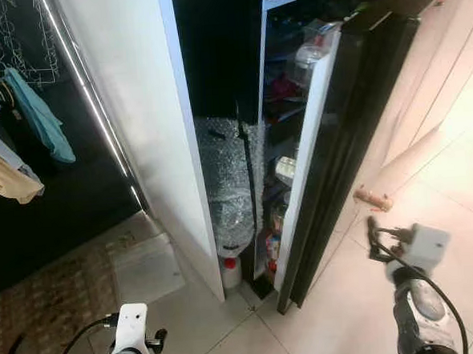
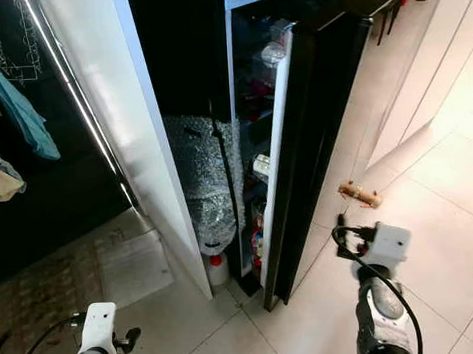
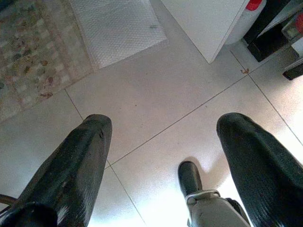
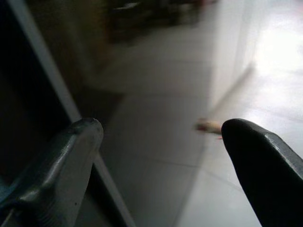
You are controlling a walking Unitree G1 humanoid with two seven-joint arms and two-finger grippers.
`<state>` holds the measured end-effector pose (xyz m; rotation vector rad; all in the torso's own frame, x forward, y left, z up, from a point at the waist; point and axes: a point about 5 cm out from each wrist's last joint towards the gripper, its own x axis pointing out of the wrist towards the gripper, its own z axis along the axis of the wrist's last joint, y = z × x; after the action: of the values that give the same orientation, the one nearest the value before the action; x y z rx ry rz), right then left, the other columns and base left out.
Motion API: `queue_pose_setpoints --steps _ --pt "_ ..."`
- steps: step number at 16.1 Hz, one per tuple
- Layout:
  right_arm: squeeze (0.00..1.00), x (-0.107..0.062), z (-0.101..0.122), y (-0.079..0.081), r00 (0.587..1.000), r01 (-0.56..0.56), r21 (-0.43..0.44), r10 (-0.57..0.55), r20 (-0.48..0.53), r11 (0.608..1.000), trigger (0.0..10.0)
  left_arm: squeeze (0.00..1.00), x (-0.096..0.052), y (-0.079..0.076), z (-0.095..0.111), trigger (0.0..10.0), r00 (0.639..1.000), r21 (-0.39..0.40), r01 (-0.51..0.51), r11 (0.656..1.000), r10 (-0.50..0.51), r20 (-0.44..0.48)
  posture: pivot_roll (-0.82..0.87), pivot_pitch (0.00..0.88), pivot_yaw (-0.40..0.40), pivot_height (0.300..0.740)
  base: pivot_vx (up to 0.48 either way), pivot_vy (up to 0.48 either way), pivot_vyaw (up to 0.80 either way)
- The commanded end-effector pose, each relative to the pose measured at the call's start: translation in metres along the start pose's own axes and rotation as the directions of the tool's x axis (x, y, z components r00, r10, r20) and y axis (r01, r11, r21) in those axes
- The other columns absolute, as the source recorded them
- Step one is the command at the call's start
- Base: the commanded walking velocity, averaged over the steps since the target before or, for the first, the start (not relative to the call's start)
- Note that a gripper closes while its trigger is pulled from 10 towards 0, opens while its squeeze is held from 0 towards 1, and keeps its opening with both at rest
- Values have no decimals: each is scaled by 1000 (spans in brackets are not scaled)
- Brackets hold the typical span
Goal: Restocking fridge
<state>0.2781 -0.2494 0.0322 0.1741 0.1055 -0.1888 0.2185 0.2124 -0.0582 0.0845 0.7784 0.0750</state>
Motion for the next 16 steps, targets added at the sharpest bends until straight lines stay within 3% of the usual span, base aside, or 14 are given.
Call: queue_pose_setpoints --steps 1,7,16 --pt "0 8 10 12 995 -99 20 98 23 995 10000 0 -1 0 -3 10000 1000 23 6 1000 -6 -14 -118 2 18 740 0 0 0" --pt "0 21 24 37 957 -292 18 291 14 956 10000 0 -1 1 -4 10000 1000 26 5 1000 -5 -15 -110 11 18 740 0 0 0" --pt "0 37 42 58 897 -441 -12 441 2 897 10000 0 0 3 -1 10000 1000 34 2 999 -2 -9 -107 5 24 740 0 0 0"
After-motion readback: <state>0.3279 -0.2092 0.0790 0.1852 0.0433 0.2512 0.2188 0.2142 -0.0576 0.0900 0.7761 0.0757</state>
